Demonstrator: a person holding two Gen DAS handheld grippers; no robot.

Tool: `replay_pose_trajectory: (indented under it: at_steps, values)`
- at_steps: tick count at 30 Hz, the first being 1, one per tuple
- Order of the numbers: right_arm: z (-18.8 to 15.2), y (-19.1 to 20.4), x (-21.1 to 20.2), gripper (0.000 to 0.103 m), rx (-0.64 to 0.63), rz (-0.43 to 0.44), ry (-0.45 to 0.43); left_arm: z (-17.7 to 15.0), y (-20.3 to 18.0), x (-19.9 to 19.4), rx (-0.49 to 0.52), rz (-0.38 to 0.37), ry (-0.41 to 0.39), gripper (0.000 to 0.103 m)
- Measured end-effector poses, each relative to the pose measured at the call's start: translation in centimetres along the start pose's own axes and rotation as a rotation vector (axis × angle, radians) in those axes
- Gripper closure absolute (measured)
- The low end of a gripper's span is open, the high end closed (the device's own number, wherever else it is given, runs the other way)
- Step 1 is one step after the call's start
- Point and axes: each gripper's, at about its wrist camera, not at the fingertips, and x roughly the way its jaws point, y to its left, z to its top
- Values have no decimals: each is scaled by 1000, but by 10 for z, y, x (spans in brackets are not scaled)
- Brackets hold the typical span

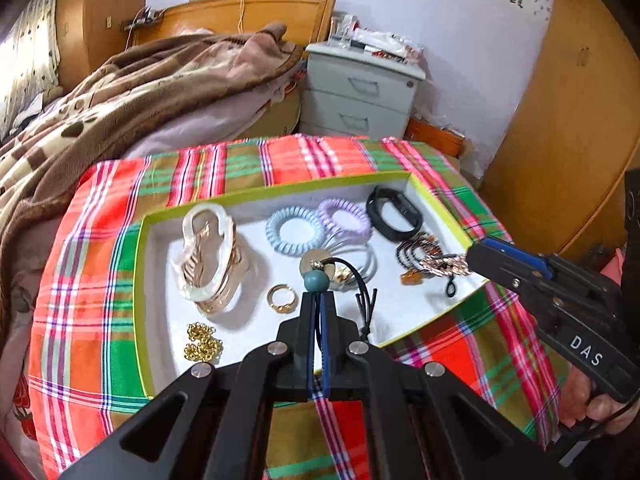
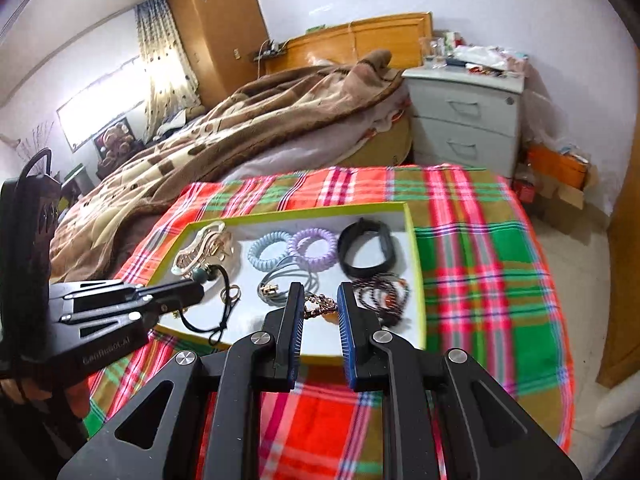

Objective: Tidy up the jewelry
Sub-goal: 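Carry the black tie and gold clip into the box lid while both tools release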

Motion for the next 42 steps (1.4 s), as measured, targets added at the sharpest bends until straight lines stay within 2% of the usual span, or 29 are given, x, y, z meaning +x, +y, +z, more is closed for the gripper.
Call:
replay_pose_trajectory:
  at_steps: [8, 23, 27, 31, 34, 42]
  values:
    - [-4, -1, 30, 86, -16, 17, 79, -2, 7, 18, -18, 14, 36, 101]
    - [-9, -2, 39, 85, -45, -21, 112, -6, 10, 26, -43, 11, 66, 97]
    - [-9, -2, 37, 85, -39, -27, 107, -6, 8, 25, -44, 10, 65, 78]
    - [-8, -2, 29, 78, -33, -22, 88, -6, 7, 19, -42, 13, 53, 74]
    - [-8, -2, 24, 68, -26, -25, 75, -6, 6, 15, -43, 14, 45, 70]
    - [-11, 0, -1, 68, -3, -57, 10, -10, 1, -5, -53, 43, 4, 63]
